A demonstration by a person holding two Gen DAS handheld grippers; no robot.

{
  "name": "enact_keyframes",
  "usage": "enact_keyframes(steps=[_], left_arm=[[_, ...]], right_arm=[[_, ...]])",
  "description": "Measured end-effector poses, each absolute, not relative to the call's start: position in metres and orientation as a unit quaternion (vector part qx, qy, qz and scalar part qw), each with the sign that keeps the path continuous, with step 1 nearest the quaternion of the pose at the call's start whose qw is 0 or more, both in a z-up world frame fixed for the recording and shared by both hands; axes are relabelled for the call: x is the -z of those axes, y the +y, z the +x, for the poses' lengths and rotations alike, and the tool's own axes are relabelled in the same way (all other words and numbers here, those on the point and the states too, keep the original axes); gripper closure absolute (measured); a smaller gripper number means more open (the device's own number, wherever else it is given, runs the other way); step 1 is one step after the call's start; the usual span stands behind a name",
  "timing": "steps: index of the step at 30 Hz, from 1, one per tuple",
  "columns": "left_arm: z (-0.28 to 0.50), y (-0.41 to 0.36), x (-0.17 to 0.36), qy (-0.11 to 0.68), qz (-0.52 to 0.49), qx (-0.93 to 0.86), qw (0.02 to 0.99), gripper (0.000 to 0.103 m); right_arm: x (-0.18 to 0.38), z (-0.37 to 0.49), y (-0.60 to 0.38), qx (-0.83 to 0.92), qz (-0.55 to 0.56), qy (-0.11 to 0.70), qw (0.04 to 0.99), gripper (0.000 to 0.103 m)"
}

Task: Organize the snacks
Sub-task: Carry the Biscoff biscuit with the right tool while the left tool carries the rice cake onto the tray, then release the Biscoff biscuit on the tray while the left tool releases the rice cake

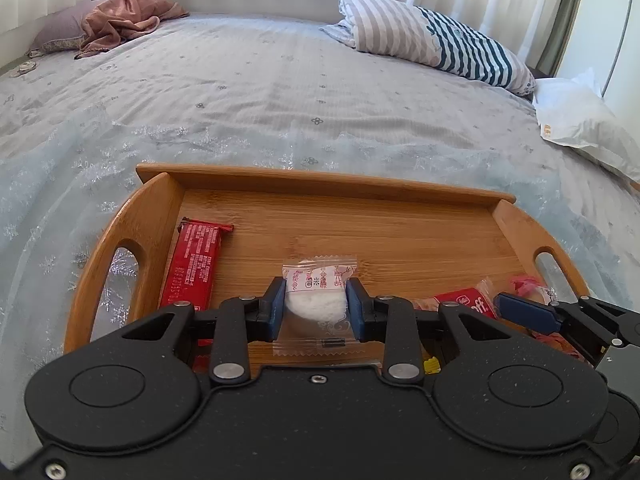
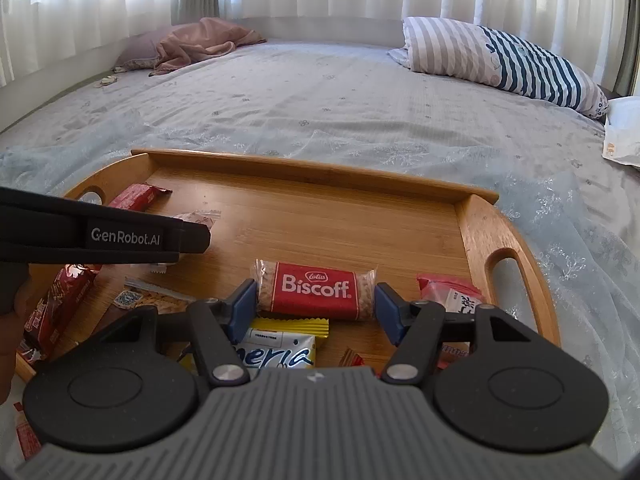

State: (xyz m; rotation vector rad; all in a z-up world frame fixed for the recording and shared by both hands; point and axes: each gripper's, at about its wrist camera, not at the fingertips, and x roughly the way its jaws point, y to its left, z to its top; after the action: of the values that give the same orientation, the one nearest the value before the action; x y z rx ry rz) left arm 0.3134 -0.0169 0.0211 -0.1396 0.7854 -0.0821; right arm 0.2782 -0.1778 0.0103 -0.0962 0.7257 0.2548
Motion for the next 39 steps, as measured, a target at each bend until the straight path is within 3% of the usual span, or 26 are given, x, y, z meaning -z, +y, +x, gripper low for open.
enact_keyframes(steps=[17, 18, 20, 24, 29, 32, 39], left_arm=[[0.314, -0.02, -0.02, 0.38, -0.057, 0.041, 0.922, 0.072], [0.314, -0.021, -0.02, 0.381, -0.055, 0.04, 0.922, 0.069], [0.313, -0.021, -0.021, 0.384, -0.053, 0.046, 0.921, 0.051], [0.306, -0.02, -0.029, 0.376, -0.034, 0.048, 0.925, 0.042], [0.288, -0.015, -0.048, 0.353, -0.024, 0.057, 0.934, 0.017], [0.271, -0.012, -0.061, 0.336, -0.017, 0.065, 0.94, 0.009], [0.227, 0.0, -0.077, 0.309, -0.019, 0.076, 0.948, 0.002]], right_arm=[[-0.011, 0.278, -0.182, -0.135, -0.037, 0.351, 0.926, 0.033], [-0.011, 0.277, -0.182, -0.137, -0.033, 0.35, 0.926, 0.025], [-0.013, 0.276, -0.184, -0.144, -0.021, 0.347, 0.927, 0.024], [-0.021, 0.27, -0.185, -0.141, -0.021, 0.335, 0.931, 0.02], [-0.036, 0.258, -0.191, -0.14, -0.022, 0.316, 0.938, 0.015], [-0.044, 0.247, -0.195, -0.135, -0.026, 0.304, 0.943, 0.012], [-0.057, 0.21, -0.206, -0.143, -0.035, 0.278, 0.949, 0.003]])
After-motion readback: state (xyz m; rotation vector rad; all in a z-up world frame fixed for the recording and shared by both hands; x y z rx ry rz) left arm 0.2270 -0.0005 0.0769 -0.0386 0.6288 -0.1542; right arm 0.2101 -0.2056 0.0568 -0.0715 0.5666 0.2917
